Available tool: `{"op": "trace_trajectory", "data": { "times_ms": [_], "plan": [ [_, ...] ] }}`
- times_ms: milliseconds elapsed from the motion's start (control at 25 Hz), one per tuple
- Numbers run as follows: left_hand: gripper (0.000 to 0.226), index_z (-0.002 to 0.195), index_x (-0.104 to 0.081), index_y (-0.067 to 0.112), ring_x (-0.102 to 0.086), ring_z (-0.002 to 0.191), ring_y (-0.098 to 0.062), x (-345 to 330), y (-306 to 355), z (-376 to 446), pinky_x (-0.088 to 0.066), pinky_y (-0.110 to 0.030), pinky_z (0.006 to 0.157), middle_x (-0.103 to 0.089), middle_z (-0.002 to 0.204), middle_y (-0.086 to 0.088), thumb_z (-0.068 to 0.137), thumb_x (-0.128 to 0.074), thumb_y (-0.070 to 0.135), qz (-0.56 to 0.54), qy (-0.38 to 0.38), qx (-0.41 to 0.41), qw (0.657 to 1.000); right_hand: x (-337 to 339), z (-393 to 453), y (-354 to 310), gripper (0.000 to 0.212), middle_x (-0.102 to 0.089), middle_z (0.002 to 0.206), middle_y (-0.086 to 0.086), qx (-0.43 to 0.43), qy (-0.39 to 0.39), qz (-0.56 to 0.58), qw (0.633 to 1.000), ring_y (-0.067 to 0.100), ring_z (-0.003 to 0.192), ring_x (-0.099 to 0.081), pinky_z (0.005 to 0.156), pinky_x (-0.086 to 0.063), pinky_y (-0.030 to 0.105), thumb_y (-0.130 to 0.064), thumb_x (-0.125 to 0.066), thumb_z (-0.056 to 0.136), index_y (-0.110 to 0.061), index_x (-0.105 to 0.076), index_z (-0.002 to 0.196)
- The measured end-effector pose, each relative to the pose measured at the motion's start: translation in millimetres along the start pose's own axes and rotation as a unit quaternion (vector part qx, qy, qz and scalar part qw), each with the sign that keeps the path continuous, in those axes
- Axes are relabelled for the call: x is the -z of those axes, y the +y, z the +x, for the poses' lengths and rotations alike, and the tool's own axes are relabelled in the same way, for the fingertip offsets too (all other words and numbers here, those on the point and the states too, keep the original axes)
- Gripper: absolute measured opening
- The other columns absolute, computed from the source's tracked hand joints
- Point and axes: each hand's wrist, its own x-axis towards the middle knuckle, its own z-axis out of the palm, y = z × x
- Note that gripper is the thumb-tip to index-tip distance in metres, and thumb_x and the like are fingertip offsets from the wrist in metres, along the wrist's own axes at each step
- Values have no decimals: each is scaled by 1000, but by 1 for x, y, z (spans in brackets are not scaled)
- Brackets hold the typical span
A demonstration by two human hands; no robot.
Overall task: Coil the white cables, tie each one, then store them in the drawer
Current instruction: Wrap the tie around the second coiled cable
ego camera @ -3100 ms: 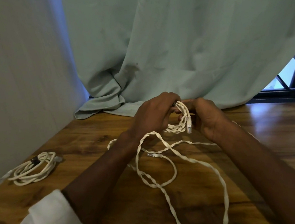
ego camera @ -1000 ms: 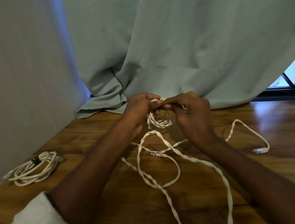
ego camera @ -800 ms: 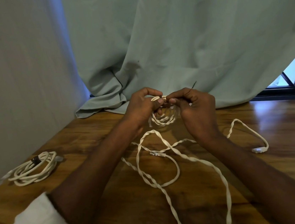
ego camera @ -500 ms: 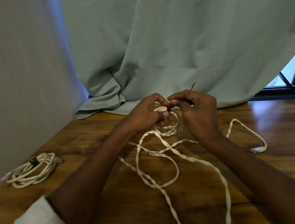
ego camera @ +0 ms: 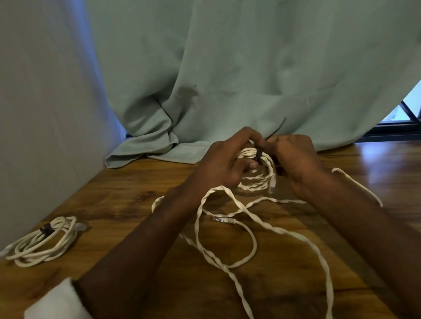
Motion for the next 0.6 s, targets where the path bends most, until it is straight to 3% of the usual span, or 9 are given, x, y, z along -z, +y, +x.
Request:
{"op": "trace_trajectory", "data": {
  "times_ms": [80,200,320,400,480,520,600],
  "plan": [
    [32,128,-62,30,-71,99,-15,0,1,-1,-58,-45,85,-75,111,5,100,-65,15,61,12,-43,997,0,2,0,6,-72,68,15,-22,-2,17,1000,23,56,-68,51,-57,29,2,-73,85,-1,-75,80],
    [33,131,-66,21,-70,104,-20,0,3,-1,-57,-45,89,-75,118,2,98,-62,16,114,37,-71,990,-1,10,8,3,-75,77,17,-31,-3,24,999,32,75,-71,73,-60,41,-1,-75,85,-2,-78,84],
    [38,131,-64,20,-69,102,-22,-4,4,1,-56,-44,87,-72,119,-1,94,-66,10,144,45,-59,987,-2,12,14,17,-79,93,6,56,17,-54,997,23,93,-75,90,-62,43,-25,-73,93,-14,-78,105],
    [43,131,-62,19,-67,101,-23,-6,3,2,-56,-44,86,-68,121,-3,92,-68,4,164,59,-28,984,-4,5,13,37,-74,102,-4,136,47,-127,981,5,94,-71,88,-59,31,-44,-66,98,-18,-69,125],
    [44,128,-60,17,-66,97,-24,-3,-1,3,-57,-43,83,-63,121,-6,89,-68,-2,179,97,-4,979,-8,-5,9,39,-66,101,-11,200,26,-142,969,-10,84,-65,71,-51,8,-45,-65,100,-22,-60,130],
    [43,126,-60,15,-65,96,-23,0,-4,4,-57,-41,81,-60,120,-7,89,-67,-4,183,125,-3,975,-11,-7,9,38,-66,102,-12,229,5,-152,961,-12,84,-64,66,-48,5,-44,-68,98,-24,-60,129],
    [34,119,-66,12,-64,95,-21,4,-5,4,-54,-34,78,-62,115,-7,89,-68,-3,185,187,-17,965,-13,-10,12,35,-70,106,-12,299,-21,-208,931,-4,90,-67,71,-53,12,-37,-74,95,-25,-64,126]
  ]
}}
